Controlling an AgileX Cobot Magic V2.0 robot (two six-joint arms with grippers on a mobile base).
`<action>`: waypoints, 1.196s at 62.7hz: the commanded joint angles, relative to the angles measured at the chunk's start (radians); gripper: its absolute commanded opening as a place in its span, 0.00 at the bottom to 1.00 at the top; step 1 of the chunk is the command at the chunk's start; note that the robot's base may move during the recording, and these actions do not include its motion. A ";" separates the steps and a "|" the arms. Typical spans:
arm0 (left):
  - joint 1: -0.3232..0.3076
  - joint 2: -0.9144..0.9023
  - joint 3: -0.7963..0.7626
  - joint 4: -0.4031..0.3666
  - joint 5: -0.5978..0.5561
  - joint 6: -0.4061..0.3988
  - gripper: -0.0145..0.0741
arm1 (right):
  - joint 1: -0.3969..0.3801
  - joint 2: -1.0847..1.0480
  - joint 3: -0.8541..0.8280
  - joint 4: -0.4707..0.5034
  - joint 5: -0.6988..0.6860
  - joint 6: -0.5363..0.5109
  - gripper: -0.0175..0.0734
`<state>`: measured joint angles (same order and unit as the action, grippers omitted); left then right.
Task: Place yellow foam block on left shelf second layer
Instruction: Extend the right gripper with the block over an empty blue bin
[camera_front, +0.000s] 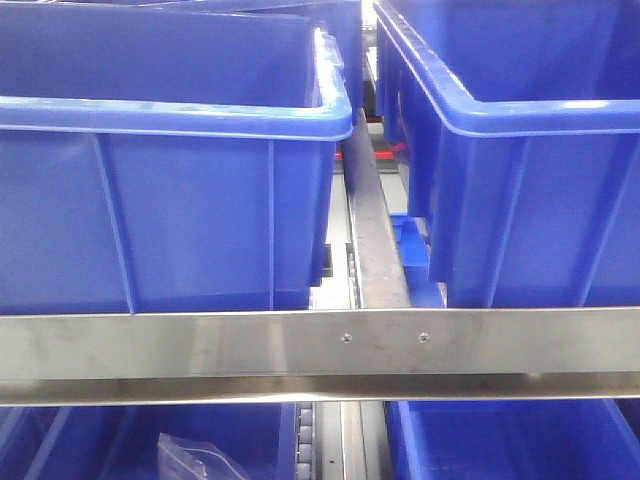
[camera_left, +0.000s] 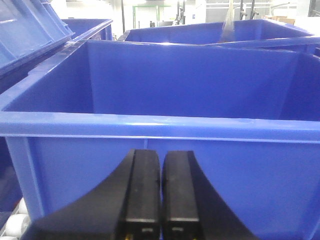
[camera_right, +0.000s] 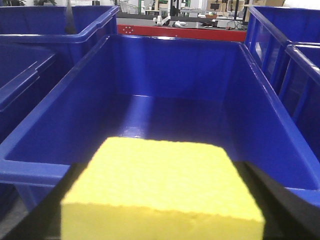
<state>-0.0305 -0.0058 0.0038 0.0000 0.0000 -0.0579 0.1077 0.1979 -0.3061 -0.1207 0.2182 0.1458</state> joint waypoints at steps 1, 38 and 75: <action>0.002 -0.018 0.028 -0.006 -0.081 -0.003 0.30 | -0.006 0.068 -0.058 -0.010 -0.104 -0.005 0.74; 0.002 -0.018 0.028 -0.006 -0.081 -0.003 0.30 | -0.006 0.723 -0.320 -0.010 -0.375 -0.005 0.74; 0.002 -0.018 0.028 -0.006 -0.081 -0.003 0.30 | -0.025 1.019 -0.405 -0.010 -0.579 -0.005 0.74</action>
<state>-0.0305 -0.0058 0.0038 0.0000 0.0000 -0.0579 0.0991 1.2367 -0.6691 -0.1236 -0.2611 0.1458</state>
